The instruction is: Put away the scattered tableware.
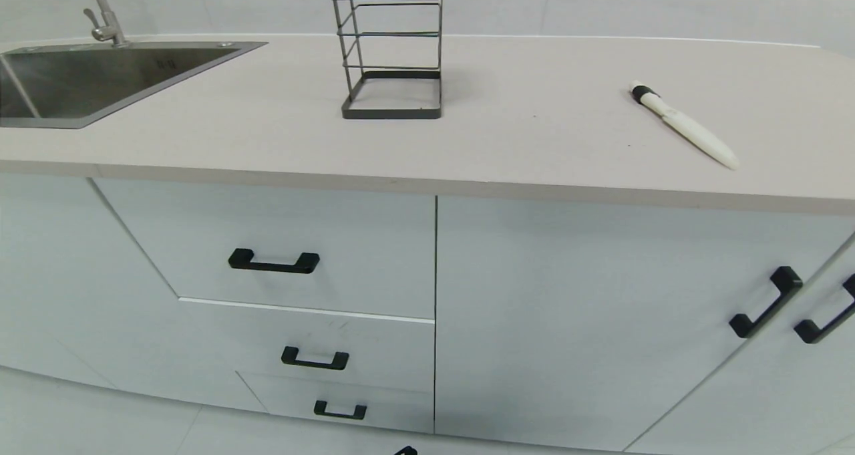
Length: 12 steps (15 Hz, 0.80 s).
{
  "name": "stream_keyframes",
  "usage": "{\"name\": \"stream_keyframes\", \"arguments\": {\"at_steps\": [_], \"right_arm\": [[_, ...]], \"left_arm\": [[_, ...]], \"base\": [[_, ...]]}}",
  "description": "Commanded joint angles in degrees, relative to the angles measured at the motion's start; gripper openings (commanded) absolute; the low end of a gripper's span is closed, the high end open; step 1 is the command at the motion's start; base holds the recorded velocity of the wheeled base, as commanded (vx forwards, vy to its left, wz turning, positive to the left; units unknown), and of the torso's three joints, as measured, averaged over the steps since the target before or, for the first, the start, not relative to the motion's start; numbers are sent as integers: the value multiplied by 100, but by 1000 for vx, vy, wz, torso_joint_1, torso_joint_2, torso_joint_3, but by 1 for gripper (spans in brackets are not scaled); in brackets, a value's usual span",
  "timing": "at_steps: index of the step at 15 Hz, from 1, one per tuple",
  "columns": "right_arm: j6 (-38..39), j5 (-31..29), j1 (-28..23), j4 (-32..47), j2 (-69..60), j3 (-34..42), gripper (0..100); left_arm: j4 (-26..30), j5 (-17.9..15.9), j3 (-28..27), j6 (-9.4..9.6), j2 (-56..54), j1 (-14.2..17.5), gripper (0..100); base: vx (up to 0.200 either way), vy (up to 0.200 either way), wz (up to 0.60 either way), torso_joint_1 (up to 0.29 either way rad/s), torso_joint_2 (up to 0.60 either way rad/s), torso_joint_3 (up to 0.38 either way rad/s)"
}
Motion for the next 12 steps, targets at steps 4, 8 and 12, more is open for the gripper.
{"name": "stream_keyframes", "arguments": {"at_steps": [4, 8, 12], "right_arm": [[-1, 3, 1, -1, 8, 0, 100], [-1, 3, 1, -1, 8, 0, 100], [-1, 3, 1, -1, 8, 0, 100]], "left_arm": [[8, 4, 0, -64, -35, 1, 100], [8, 4, 0, -73, -35, 1, 100], [-1, 31, 0, -178, -35, 10, 100]], "base": [[0, 0, 0, 0, 0, 0], [0, 0, 0, 0, 0, 0], [0, -100, 0, 2, 0, 1]]}}
